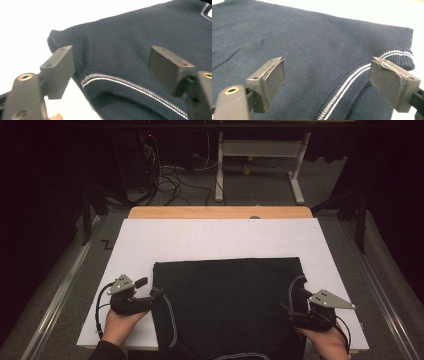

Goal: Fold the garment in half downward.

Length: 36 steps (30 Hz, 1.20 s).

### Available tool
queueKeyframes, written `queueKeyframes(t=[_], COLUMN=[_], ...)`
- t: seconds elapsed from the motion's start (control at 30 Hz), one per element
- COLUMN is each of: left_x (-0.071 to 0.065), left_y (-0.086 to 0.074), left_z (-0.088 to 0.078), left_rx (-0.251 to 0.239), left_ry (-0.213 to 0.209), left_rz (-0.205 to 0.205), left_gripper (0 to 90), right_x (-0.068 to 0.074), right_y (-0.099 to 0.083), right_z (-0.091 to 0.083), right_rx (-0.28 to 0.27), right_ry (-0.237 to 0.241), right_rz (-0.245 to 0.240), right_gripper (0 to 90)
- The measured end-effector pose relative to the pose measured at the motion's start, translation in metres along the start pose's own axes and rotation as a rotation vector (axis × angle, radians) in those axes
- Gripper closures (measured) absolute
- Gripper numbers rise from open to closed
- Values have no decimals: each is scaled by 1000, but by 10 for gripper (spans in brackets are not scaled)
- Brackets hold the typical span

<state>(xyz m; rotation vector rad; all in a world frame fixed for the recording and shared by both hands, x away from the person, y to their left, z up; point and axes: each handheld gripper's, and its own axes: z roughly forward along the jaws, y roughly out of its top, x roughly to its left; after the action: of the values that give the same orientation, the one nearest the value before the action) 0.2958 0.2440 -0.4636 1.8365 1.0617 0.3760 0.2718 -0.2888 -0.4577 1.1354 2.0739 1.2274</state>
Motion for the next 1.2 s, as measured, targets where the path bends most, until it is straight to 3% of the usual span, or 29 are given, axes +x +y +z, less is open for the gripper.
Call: queueKeyframes(t=[0.27, 0.43, 0.77, 1.03, 1.2], left_x=[0, 1, 10, 30, 39], left_y=[1, 2, 7, 22, 28], left_z=[-3, -3, 0, 17, 33], left_rx=[-26, -21, -14, 35, 100], left_ry=[23, 22, 31, 46, 57], left_rz=[-11, -17, -37, -85, -107], left_gripper=[92, 8, 0, 0, 0], right_x=[2, 5, 12, 13, 13], right_y=[-2, -1, -1, 0, 0], right_z=[-4, -6, -3, -3, -3], right_rx=[-20, -44, -30, -31, -28], right_ry=[13, 9, 25, 24, 23], right_rz=[26, 19, -4, -2, 0], right_gripper=[3, 2, 2, 2, 2])
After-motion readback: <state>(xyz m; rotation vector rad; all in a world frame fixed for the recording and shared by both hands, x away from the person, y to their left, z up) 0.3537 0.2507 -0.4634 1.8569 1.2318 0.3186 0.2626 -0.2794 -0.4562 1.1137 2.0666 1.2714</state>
